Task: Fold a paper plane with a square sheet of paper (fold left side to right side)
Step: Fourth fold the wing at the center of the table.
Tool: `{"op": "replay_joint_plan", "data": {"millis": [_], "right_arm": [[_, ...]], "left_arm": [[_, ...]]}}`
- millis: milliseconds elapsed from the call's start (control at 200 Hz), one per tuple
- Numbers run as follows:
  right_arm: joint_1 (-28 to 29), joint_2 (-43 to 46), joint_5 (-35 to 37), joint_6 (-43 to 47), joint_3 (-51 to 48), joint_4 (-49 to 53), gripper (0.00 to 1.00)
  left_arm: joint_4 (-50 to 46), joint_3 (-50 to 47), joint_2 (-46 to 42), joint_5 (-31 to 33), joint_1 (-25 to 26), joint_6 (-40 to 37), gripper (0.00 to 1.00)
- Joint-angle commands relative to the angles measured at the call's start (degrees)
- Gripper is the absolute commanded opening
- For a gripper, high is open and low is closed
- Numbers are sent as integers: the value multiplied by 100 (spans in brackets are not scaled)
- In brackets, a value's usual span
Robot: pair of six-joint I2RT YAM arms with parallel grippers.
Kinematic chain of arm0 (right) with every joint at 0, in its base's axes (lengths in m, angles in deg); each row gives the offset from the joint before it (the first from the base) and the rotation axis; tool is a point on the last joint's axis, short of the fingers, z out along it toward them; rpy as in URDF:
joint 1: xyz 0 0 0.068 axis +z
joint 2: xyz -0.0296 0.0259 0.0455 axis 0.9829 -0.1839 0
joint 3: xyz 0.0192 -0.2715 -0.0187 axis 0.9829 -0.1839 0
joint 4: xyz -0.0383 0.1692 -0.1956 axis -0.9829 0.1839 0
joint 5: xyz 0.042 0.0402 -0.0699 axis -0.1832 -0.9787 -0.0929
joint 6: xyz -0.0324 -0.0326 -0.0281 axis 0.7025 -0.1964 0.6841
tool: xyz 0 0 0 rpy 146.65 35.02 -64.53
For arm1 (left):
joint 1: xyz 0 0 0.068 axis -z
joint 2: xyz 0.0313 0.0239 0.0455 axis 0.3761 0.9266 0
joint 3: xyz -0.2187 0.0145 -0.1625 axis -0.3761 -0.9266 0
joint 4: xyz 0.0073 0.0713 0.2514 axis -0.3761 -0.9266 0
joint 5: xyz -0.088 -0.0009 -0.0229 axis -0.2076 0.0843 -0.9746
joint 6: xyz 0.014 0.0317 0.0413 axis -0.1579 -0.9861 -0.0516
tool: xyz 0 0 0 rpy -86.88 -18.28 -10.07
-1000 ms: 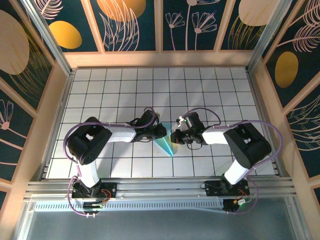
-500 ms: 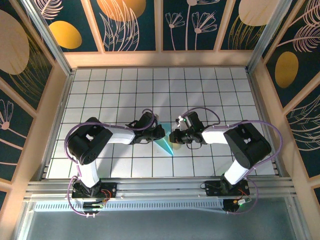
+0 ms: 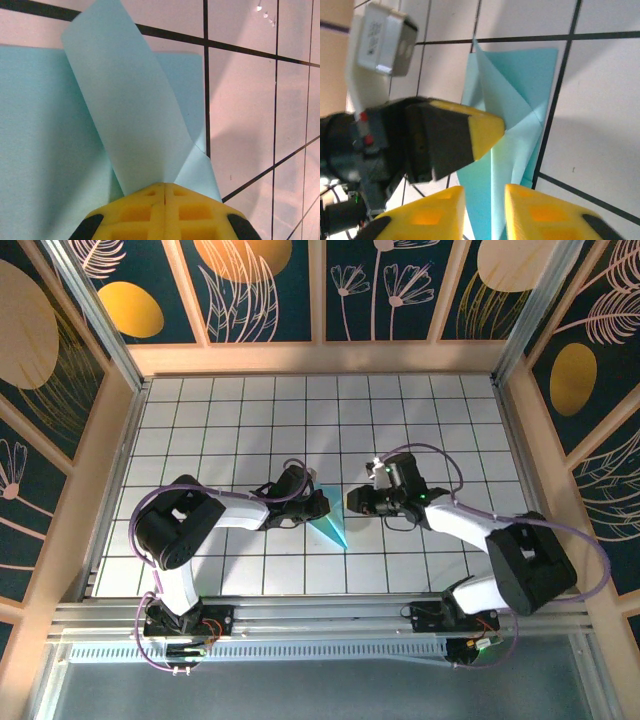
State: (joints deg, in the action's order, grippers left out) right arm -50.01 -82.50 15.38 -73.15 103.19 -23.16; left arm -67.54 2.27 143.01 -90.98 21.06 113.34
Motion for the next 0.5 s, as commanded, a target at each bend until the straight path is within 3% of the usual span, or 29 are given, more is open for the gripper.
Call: {"op": "replay_joint_plan", "data": {"millis": [0,120,490], "right_arm": [[18,243,-644,-55,-283,174,14],[163,263,-1066,-324,-592,-174,0],[744,-408,-1114,-587,-780,-935,0]], "left_arm": [[-496,-183,117,243,17,12,4],[-492,-173,114,261,17,14,4],[-519,-161,114,258,17,0,4]]}}
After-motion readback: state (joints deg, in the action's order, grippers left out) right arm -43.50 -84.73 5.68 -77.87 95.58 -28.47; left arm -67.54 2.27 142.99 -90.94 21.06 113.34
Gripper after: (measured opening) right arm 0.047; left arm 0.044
